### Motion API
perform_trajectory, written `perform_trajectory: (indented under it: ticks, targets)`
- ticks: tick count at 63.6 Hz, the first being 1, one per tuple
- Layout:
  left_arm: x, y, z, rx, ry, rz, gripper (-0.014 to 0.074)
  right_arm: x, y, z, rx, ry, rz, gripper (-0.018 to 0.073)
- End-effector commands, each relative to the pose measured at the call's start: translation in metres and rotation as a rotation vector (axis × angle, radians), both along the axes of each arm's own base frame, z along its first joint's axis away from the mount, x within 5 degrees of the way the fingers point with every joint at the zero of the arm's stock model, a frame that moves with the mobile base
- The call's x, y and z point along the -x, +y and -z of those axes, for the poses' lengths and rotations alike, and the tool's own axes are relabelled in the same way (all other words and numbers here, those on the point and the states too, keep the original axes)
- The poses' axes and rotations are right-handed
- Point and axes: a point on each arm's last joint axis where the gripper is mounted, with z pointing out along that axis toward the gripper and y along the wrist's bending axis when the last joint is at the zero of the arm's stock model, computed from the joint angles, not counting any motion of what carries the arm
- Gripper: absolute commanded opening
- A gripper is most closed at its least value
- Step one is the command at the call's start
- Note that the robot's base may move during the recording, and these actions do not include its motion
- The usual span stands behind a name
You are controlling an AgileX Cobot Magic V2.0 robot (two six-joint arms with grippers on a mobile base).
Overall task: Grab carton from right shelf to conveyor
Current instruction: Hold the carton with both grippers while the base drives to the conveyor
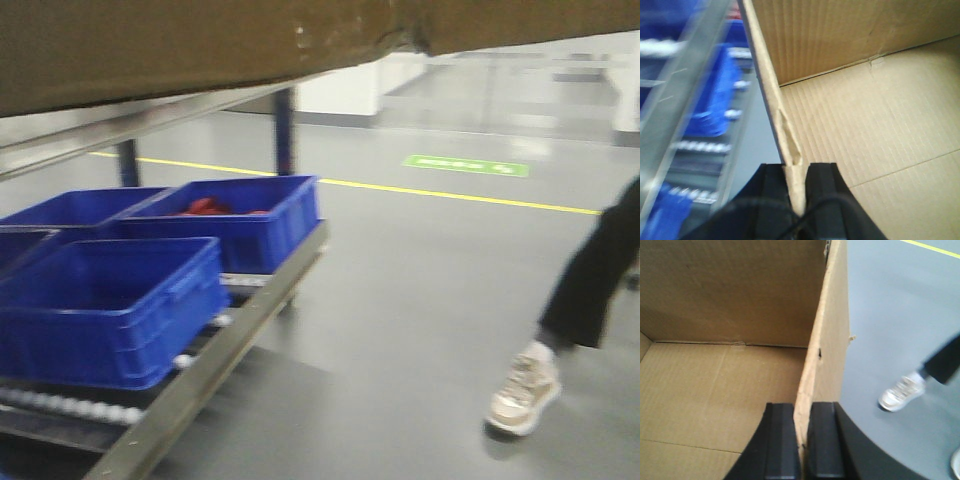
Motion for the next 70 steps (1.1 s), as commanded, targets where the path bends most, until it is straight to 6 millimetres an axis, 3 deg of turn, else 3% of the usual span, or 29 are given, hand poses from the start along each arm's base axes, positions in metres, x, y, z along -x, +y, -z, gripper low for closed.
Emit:
perform_trajectory:
  ticks: [1, 70]
  targets:
    - [0.0049, -0.0082, -0.0055, 0.061, -0.029, 0.065, -0.0017, 0.0011, 0.0044, -0.0096, -0.068, -0.074, -0.036, -0.007]
    - [0.0049, -0.0082, -0.0055, 0.061, -0.029, 0.065, -0.0017, 0.0011, 0.0044, -0.0096, -0.068, -0.074, -0.036, -0.007]
